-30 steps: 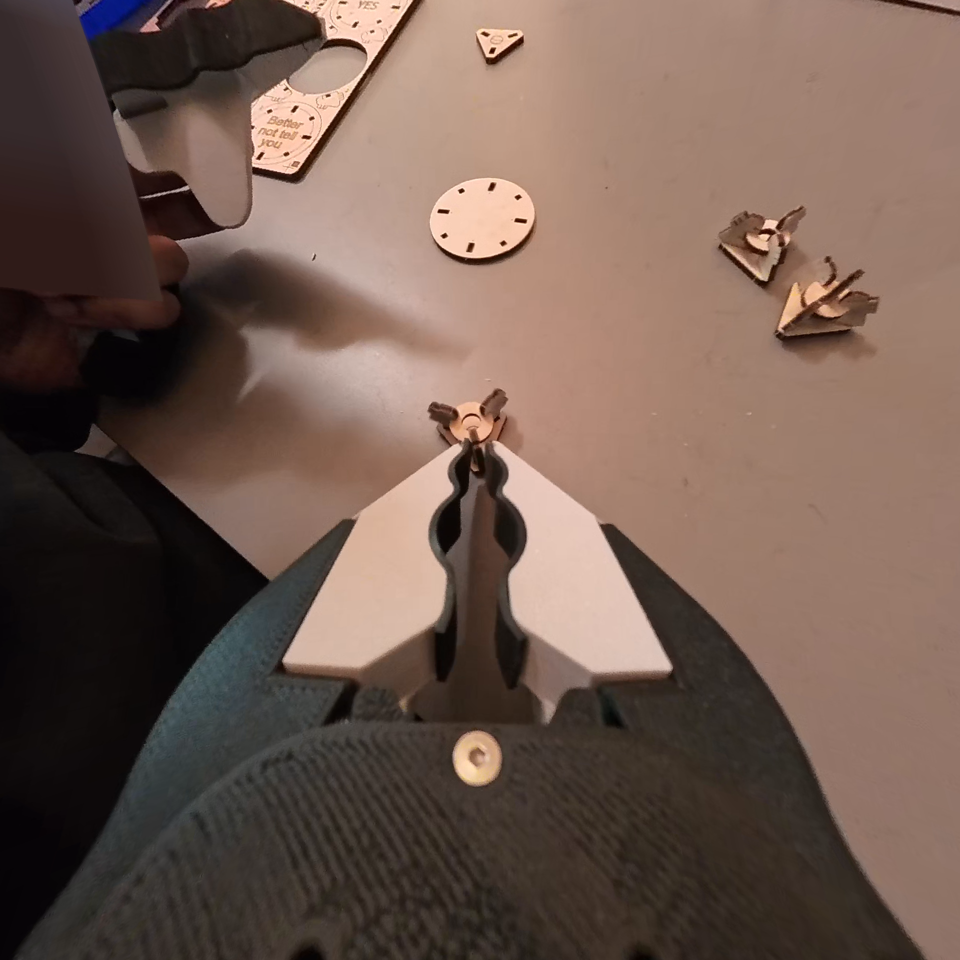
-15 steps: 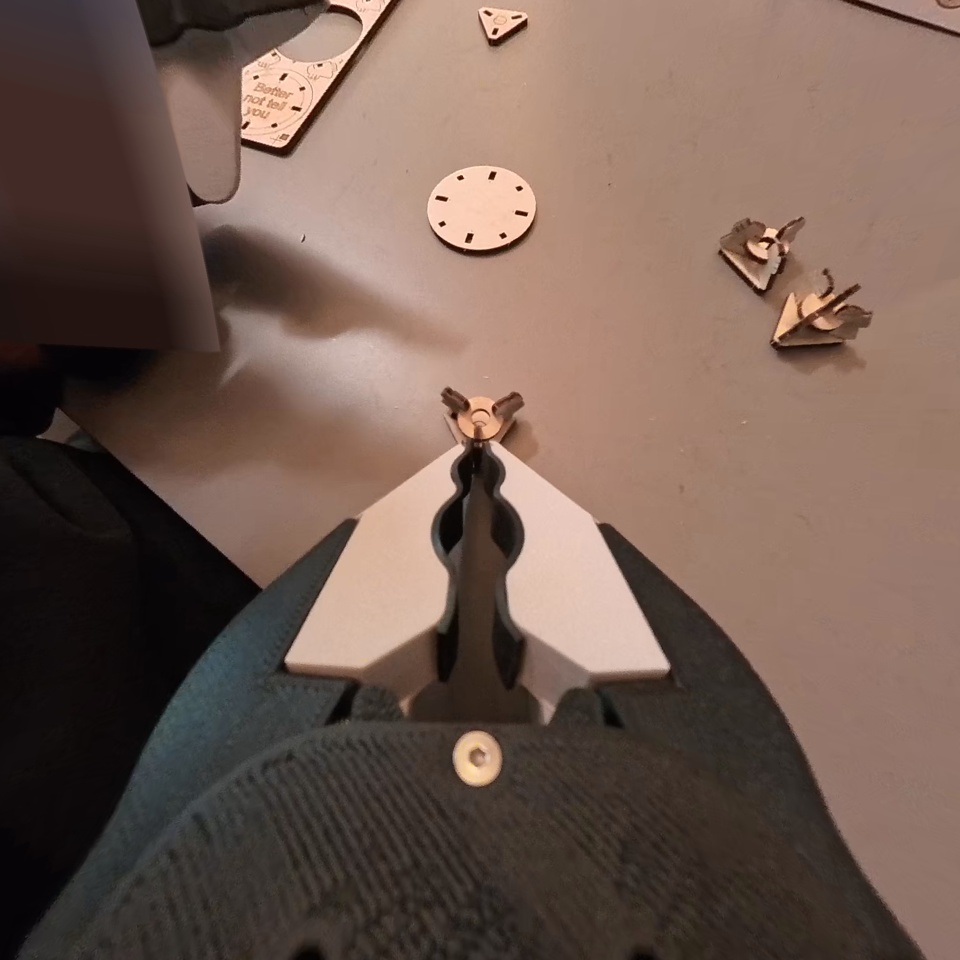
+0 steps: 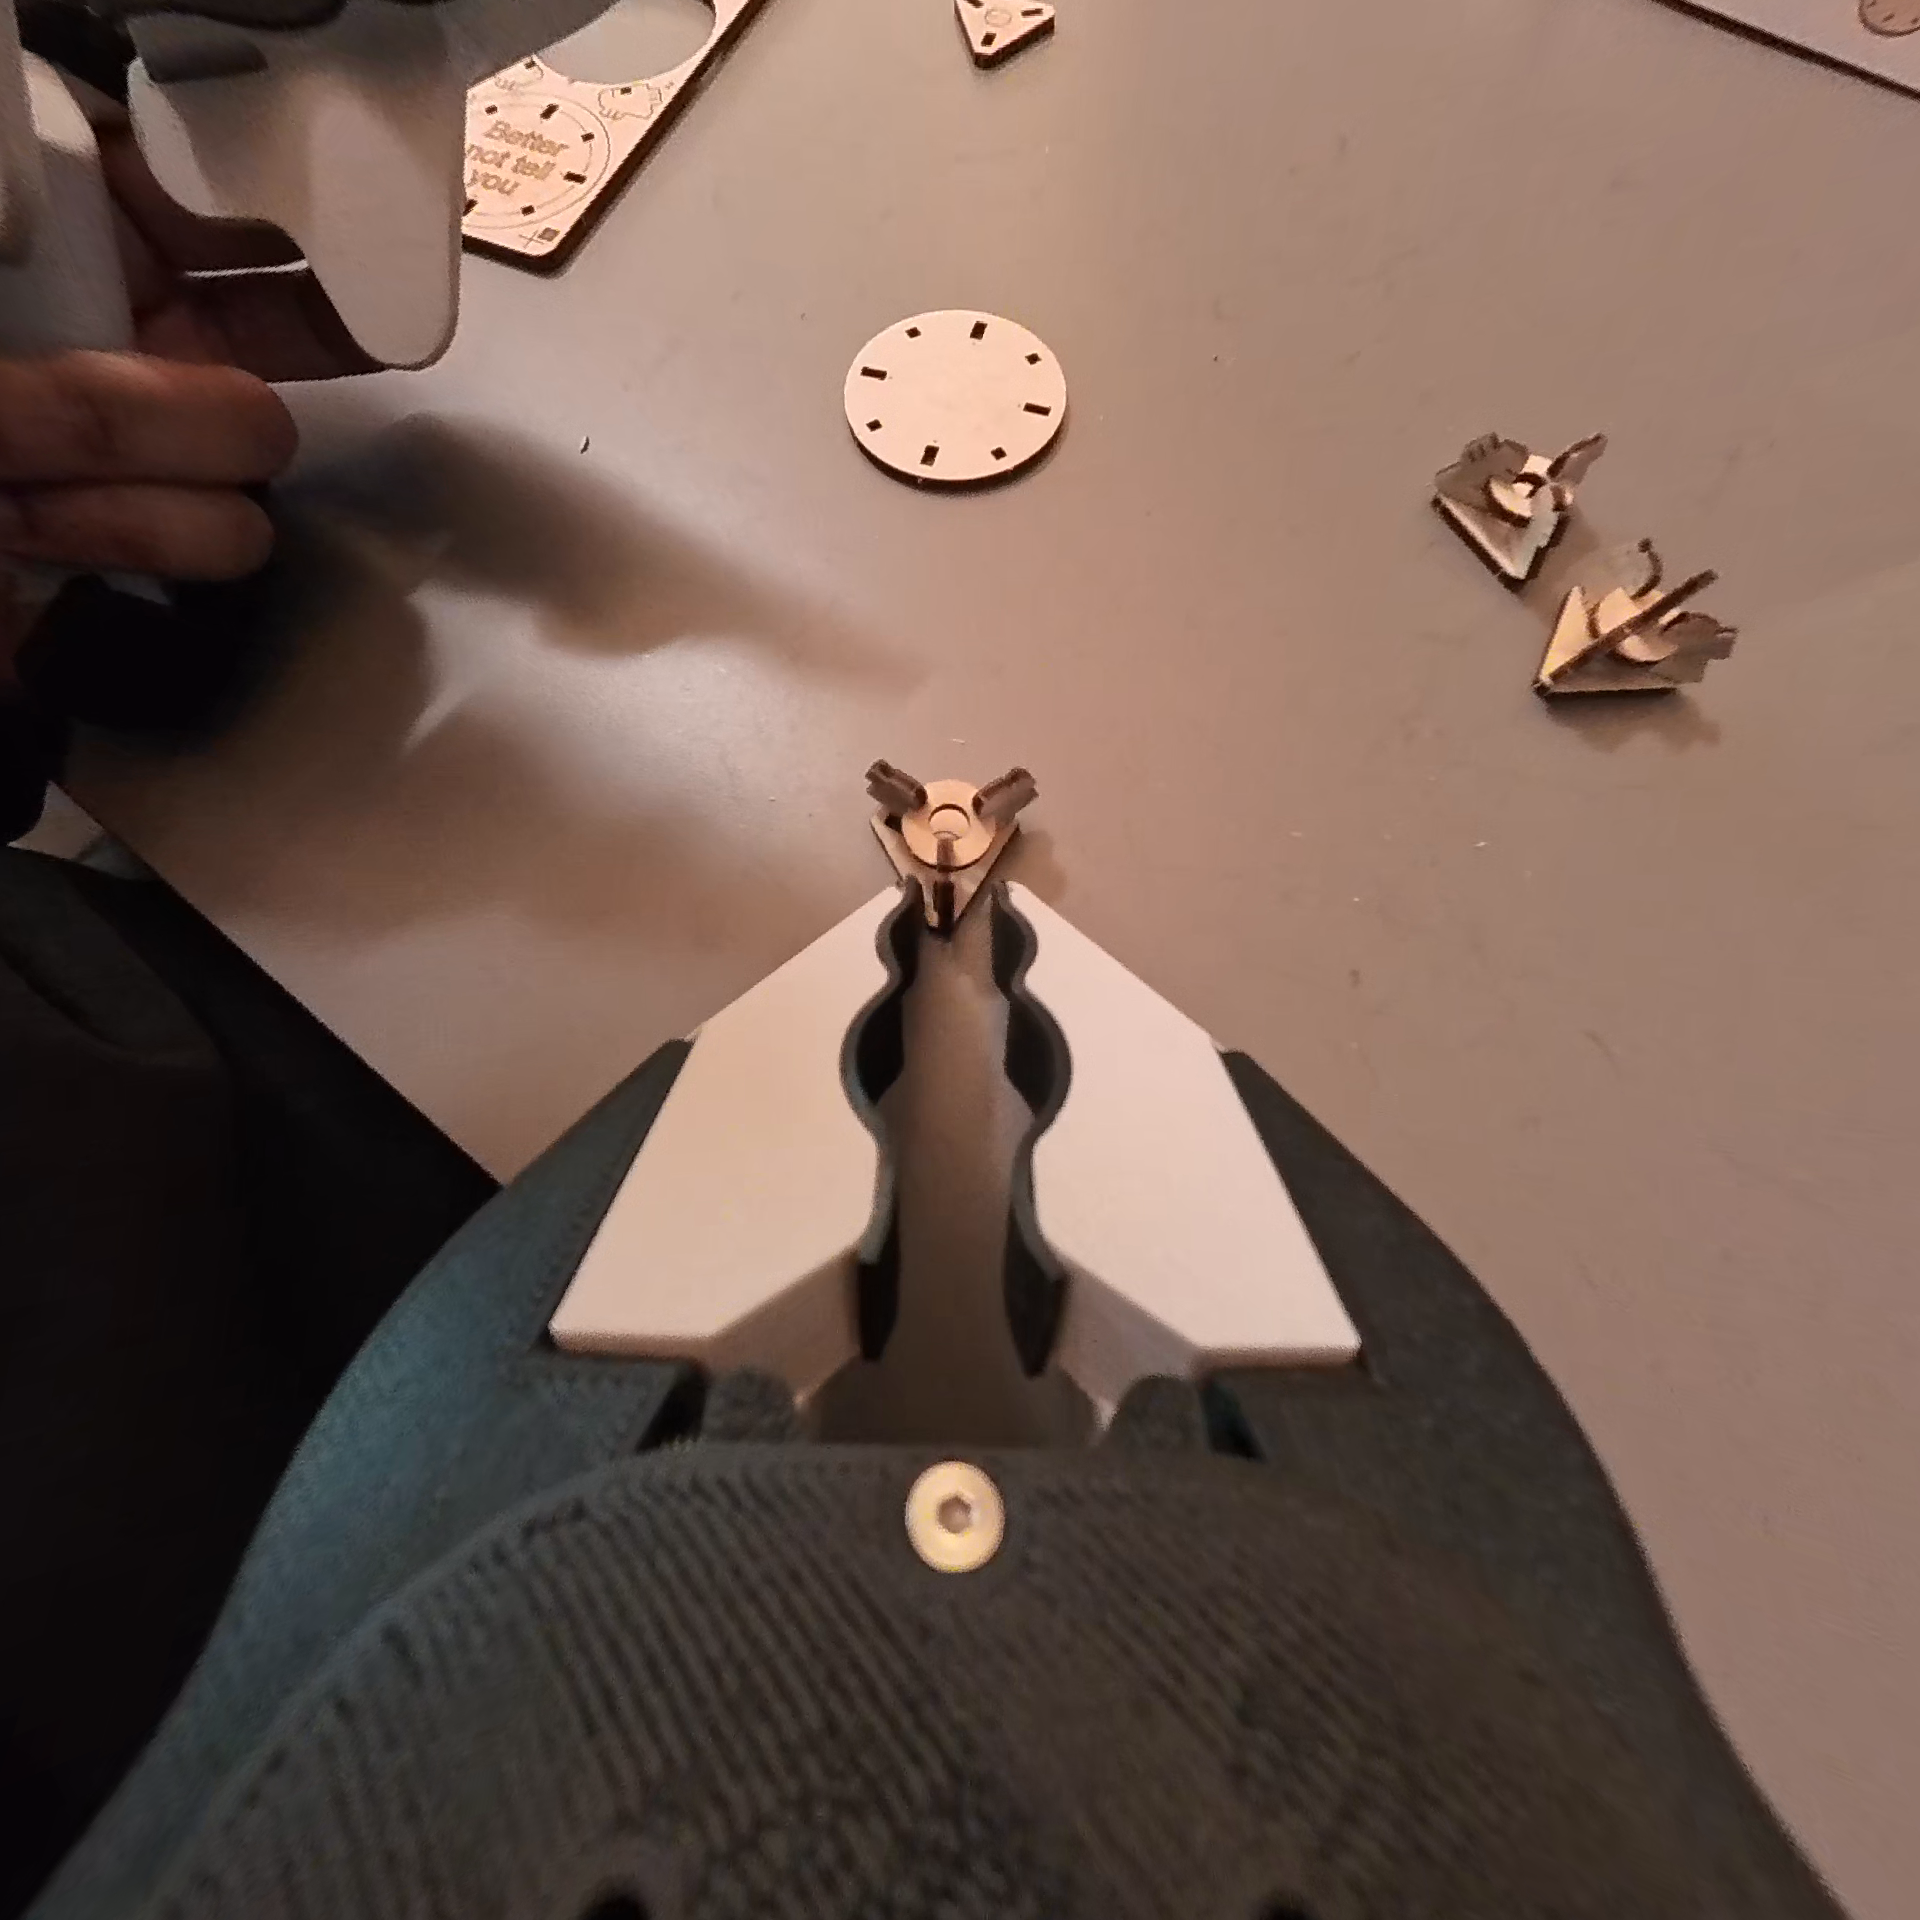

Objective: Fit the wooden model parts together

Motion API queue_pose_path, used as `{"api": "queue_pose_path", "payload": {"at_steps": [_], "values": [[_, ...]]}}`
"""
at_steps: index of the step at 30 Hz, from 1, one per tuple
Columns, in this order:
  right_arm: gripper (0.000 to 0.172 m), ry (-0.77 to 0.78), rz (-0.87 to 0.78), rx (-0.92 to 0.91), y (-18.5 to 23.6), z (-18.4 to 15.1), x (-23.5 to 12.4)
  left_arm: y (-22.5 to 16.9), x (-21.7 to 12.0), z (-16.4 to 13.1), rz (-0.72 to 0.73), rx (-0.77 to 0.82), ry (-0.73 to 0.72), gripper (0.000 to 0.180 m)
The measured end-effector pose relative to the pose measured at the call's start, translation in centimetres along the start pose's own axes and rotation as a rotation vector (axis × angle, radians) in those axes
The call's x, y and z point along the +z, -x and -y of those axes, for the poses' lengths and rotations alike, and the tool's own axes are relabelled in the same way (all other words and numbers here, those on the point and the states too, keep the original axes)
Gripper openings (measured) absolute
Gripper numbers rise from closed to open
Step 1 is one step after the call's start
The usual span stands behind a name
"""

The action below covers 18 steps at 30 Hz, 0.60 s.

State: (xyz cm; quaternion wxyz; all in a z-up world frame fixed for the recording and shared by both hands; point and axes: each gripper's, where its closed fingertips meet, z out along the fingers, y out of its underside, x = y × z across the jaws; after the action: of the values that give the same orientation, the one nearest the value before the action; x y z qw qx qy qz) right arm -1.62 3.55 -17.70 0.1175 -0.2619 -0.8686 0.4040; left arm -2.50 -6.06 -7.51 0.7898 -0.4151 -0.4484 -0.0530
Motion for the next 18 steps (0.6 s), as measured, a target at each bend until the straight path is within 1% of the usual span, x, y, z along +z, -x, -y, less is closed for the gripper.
{"api": "queue_pose_path", "payload": {"at_steps": [10, 18], "values": [[0.012, 0.010, 0.002, -0.020, -0.73, -0.19, -0.27, 0.08, 0.08, -0.14, 0.010, 0.008, 0.008, 0.047], [0.018, -0.022, 0.032, -0.006, -0.68, 0.41, -0.97, 0.16, 0.26, -0.50, 0.031, 0.036, 0.027, 0.047]]}}
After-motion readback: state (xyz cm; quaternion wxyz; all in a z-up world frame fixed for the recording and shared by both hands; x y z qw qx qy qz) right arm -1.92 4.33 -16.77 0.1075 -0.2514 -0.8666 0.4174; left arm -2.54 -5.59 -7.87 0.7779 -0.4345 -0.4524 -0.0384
